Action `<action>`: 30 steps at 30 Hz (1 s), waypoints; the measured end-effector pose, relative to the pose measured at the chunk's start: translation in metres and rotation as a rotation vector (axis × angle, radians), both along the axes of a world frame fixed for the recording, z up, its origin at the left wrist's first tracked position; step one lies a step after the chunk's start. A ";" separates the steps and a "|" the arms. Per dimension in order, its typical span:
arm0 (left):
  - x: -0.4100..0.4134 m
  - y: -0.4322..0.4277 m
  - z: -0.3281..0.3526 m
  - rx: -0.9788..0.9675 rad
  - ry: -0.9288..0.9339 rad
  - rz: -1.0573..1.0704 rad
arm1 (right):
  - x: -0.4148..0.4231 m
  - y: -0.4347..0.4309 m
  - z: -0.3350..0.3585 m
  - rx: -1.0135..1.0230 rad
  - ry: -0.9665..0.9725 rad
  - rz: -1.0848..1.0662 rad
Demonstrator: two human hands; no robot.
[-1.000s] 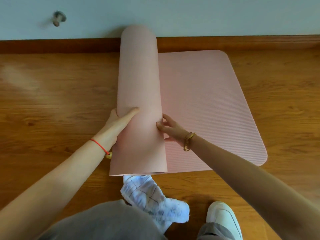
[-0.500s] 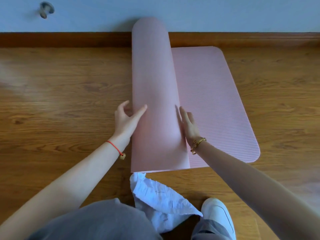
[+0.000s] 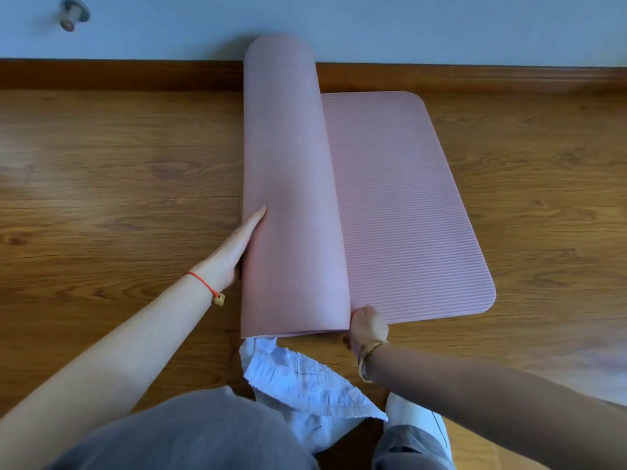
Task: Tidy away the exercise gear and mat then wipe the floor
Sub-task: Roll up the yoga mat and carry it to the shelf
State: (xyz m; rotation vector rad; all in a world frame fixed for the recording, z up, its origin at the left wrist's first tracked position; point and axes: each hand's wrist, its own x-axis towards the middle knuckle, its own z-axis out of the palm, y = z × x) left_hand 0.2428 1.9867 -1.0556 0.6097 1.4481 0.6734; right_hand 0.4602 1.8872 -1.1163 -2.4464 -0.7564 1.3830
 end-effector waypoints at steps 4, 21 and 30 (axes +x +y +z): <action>-0.006 0.001 -0.004 0.007 0.018 -0.006 | -0.010 -0.031 0.003 -0.049 0.046 0.194; -0.001 0.001 -0.011 0.027 0.083 0.107 | -0.066 -0.056 0.022 0.277 0.196 1.083; -0.015 0.005 -0.008 0.065 0.170 0.095 | -0.077 -0.047 0.054 0.076 0.436 1.755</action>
